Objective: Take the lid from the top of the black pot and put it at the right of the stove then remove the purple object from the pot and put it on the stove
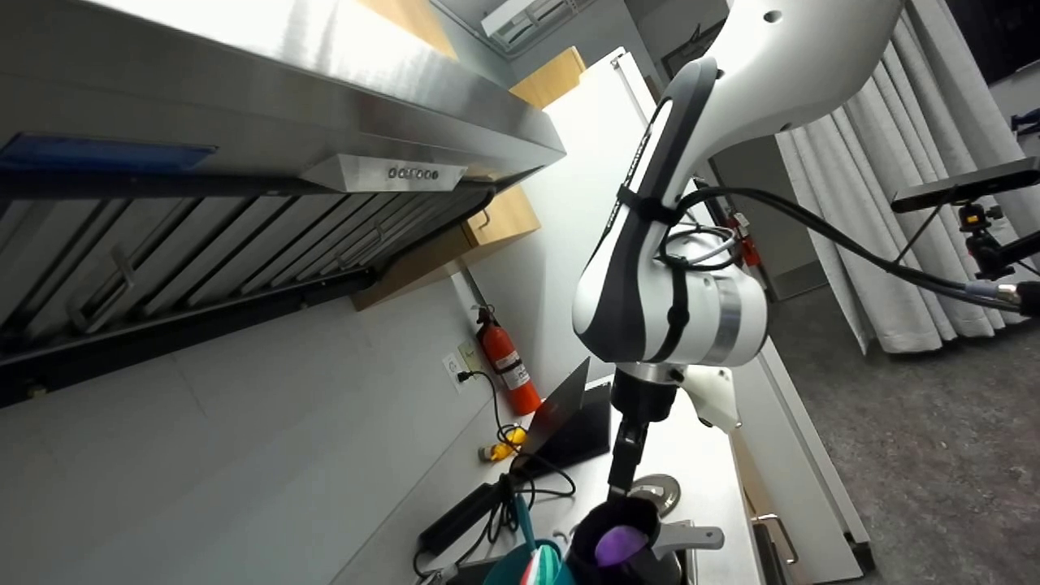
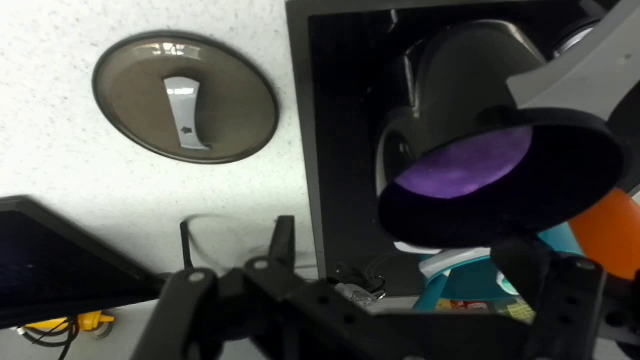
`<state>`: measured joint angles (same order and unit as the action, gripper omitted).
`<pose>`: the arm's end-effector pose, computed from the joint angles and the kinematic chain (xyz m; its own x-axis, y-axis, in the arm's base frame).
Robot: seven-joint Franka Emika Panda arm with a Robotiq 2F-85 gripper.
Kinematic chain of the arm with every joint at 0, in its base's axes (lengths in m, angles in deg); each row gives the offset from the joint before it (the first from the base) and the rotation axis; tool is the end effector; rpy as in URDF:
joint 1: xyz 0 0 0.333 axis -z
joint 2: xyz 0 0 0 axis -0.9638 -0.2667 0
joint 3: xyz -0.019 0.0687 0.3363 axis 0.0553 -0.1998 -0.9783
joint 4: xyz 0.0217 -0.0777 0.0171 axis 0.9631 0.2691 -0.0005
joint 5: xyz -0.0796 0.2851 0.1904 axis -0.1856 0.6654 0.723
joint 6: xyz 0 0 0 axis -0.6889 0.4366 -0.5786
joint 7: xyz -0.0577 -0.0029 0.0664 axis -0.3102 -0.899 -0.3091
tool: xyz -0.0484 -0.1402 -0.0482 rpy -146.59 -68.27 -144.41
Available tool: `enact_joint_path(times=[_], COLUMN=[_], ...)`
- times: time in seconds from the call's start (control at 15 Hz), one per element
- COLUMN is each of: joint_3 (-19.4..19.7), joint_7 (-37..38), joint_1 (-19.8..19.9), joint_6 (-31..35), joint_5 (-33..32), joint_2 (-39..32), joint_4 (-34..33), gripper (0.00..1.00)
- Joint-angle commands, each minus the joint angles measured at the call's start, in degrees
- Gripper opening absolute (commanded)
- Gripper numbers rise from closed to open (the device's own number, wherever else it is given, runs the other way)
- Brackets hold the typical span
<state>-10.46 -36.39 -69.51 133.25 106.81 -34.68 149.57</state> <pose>0.6316 0.0010 0.3076 0.7699 0.2264 0.5967 0.2967 -0.9548 -0.0205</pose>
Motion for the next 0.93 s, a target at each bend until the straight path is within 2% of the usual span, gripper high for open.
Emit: enact_joint_path(times=[0.0,0.47,0.87], joint_3=[0.76,2.03,3.89], joint_7=[1.97,5.47,9.44], joint_1=[-1.75,-4.76,-6.35], joint_6=[-1.45,-2.13,-2.1], joint_5=[-1.1,-3.18,-7.17], joint_2=[4.66,7.68,6.57], joint_4=[4.16,6.44,7.67], gripper=[1.0,1.0,0.98])
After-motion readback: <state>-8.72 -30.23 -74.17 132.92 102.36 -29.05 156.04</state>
